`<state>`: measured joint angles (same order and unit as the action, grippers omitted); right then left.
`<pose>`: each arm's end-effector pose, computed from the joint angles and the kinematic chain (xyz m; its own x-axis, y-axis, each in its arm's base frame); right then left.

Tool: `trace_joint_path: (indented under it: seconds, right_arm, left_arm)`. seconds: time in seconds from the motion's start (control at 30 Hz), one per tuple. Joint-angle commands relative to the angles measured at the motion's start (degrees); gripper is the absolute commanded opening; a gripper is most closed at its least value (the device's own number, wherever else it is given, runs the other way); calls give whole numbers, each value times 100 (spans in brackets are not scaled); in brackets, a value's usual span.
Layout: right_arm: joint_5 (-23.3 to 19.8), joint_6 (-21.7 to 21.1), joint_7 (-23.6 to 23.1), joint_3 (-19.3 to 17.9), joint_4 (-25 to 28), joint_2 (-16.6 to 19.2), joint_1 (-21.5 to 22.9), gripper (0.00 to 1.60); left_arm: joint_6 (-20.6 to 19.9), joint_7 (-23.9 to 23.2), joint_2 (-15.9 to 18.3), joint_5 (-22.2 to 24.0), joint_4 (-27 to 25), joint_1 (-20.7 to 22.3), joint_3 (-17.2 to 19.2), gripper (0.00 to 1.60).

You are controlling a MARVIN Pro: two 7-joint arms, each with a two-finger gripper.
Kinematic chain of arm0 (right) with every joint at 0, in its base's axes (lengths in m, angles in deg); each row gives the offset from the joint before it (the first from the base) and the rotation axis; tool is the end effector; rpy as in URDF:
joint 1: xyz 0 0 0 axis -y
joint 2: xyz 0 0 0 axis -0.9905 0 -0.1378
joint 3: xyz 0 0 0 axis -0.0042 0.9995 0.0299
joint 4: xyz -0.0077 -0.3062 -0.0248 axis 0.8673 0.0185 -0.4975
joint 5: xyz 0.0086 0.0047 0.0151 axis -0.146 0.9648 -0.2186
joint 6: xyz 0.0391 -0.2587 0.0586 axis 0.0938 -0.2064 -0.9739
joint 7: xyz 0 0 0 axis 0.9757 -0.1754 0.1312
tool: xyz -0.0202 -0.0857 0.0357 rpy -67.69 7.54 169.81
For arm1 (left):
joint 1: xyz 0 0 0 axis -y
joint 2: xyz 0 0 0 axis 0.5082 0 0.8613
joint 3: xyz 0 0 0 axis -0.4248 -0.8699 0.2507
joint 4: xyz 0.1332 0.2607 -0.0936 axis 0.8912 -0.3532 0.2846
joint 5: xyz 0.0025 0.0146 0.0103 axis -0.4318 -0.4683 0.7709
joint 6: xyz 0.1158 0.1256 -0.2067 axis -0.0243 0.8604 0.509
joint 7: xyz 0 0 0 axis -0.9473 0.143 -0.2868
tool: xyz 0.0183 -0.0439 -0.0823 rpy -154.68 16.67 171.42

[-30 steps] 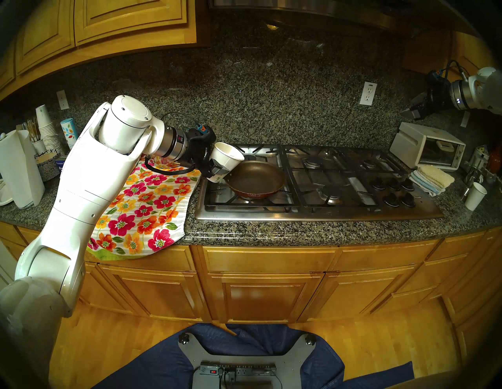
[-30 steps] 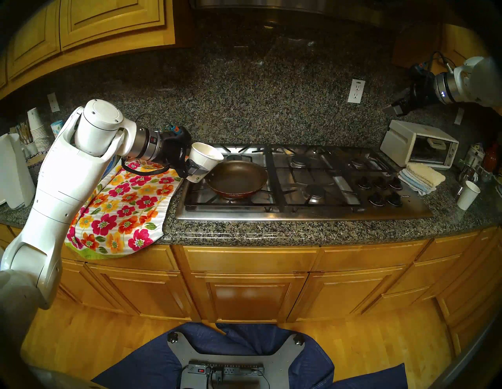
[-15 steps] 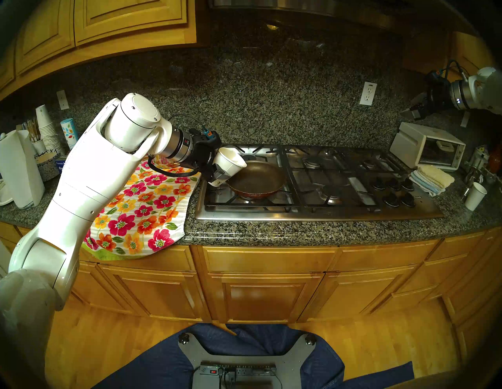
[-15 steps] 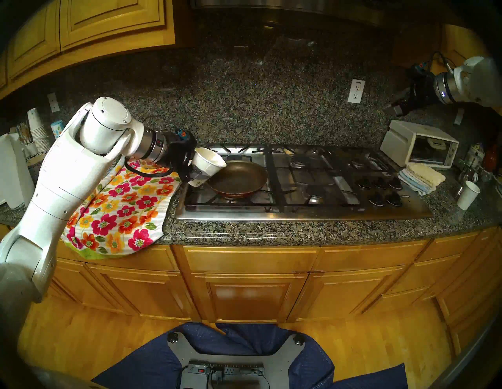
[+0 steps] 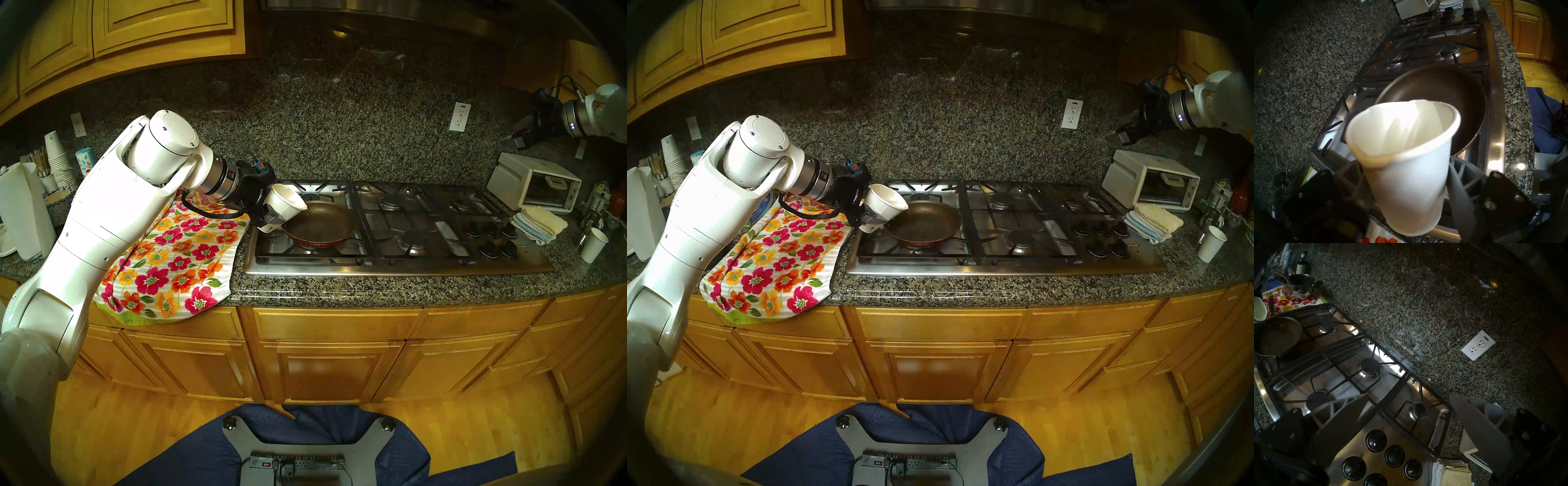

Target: Pick up the water cup, pour water into the pot, turn on the stove

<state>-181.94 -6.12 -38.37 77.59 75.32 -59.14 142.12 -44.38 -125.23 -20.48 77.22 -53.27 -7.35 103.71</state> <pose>0.4419 -0.2933 0.1503 0.2831 0.6282 0.7247 0.4751 -0.7483 0.4630 0.4652 0.0347 -0.0812 -0.0249 -0.7797 0.6257 -0.8687 -0.2928 -0.3994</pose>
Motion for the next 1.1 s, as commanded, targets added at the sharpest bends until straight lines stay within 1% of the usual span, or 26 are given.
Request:
trace_joint_path:
  seconds: [0.0,0.03,0.07,0.2,0.6,1.07]
  right_arm:
    - [-30,9,17,0,-152,-40,182,160]
    - [-30,9,17,0,-152,-40,182,160]
    - [-30,8,16,0,-152,-40,182,160]
    - [-30,8,16,0,-153,-40,182,160]
    - [-30,9,16,0,-153,-40,182,160]
    - [-30,9,17,0,-152,-41,182,160]
  left_arm:
    - [25,-616,145,138,-185,497,-72,72]
    - [23,-553,169,185,-196,511,-110,72]
    - [23,-612,177,170,-191,534,-127,72]
    - [30,-603,243,236,-196,604,-224,72]
    - [212,-623,474,288,-183,888,-509,73]
    - [394,-645,408,272,92,1318,-700,74]
